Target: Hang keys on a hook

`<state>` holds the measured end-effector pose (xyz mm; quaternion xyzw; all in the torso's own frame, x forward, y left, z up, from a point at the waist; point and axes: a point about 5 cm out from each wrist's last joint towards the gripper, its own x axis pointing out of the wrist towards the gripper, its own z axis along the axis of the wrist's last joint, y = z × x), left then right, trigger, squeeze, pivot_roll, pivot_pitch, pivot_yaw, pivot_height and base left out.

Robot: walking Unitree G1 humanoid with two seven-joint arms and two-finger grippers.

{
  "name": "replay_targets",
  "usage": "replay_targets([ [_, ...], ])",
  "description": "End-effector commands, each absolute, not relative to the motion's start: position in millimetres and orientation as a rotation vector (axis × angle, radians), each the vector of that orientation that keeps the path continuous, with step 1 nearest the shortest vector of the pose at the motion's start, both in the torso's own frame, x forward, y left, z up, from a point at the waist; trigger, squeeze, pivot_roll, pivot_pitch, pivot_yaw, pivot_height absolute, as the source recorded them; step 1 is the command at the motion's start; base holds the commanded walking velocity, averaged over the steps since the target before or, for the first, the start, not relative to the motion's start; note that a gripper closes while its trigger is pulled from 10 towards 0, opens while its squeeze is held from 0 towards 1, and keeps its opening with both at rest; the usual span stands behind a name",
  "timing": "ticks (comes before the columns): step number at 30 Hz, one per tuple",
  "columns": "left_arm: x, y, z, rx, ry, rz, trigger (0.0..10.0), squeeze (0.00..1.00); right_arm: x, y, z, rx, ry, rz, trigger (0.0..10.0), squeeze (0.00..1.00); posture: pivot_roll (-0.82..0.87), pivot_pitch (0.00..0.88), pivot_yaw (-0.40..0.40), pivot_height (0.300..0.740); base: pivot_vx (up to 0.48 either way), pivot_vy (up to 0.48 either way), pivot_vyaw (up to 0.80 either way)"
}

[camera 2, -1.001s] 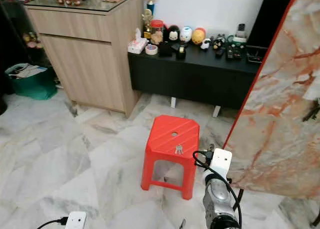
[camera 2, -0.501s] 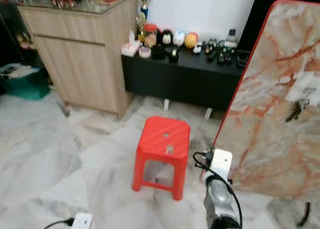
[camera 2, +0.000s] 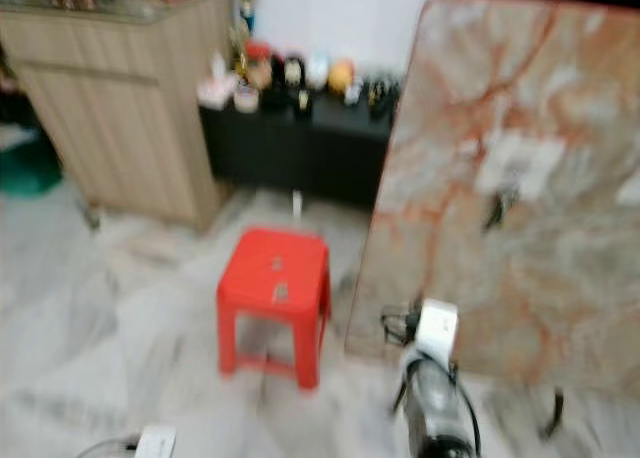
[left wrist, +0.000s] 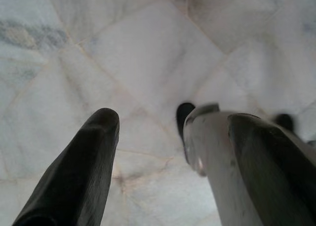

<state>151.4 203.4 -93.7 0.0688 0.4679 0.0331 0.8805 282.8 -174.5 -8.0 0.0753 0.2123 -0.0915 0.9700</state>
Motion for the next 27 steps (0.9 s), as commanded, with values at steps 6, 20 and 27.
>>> replay_targets([
  [6,150,196,-95,0.136,0.980,0.040,10.0,0.00,284,-183,-5,0.138,0.411,-0.202,10.0,0.00,0.01,0.000,-0.053,0.740,0.000,-0.480,0.00],
  [20,148,195,-96,0.122,0.981,0.046,10.0,0.00,296,-189,11,0.134,0.327,-0.235,10.0,0.00,0.00,0.000,-0.055,0.740,0.000,-0.164,0.00],
  [27,148,195,-96,0.120,0.982,0.051,10.0,0.00,310,-195,34,0.129,0.209,-0.269,10.0,0.00,0.00,0.000,-0.054,0.740,0.000,0.000,0.00],
])
